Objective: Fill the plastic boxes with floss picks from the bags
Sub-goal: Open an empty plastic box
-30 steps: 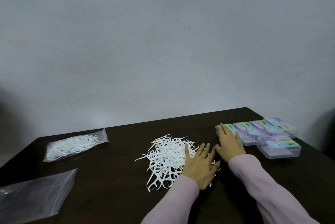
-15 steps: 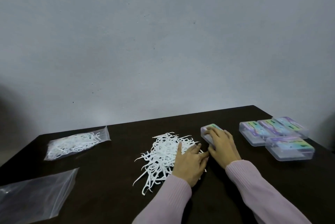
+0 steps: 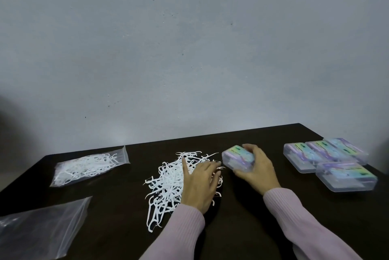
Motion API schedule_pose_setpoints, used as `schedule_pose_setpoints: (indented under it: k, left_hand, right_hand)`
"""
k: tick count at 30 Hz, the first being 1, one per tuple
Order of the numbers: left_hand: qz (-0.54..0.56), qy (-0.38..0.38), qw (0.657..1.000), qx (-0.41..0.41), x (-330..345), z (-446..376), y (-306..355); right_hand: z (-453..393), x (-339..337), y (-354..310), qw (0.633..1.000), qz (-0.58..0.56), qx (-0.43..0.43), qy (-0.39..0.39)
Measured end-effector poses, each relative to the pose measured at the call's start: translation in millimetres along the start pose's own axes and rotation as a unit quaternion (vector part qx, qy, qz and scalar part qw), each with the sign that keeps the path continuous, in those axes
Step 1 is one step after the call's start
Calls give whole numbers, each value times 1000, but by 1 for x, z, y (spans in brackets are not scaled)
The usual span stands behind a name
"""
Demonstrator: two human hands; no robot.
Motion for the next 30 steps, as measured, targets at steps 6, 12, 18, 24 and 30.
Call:
schedule_pose_setpoints:
  k: [6,12,18,24,30]
  left_hand:
    - [55,125,981,138,-11,1,12]
    - [49,159,968,187,-16,4,15]
    - [59,170,969,170,-21,6,19]
    - [57,191,969,143,-23,6,18]
    - [74,221,960,155,-27,6,16]
  right_hand:
    - [15,3,-23,993,-92,-74,-23]
    - [17,-5,-24,991,-123,-60,-7]
    - [17,-5,-24,990,-125,-70,1]
    - [24,-3,-31,991,-58,-118,24]
    - [27,-4,-35,982,0,-186,37]
Point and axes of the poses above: each hand's wrist, its own z-axis away from the middle knuckle, its own x-axis out of the palm, y = z × x, the point moved 5 cm from there along -z, towards the middle knuckle, and after that the axes turned 15 degrees about z, right-handed, at the moved point
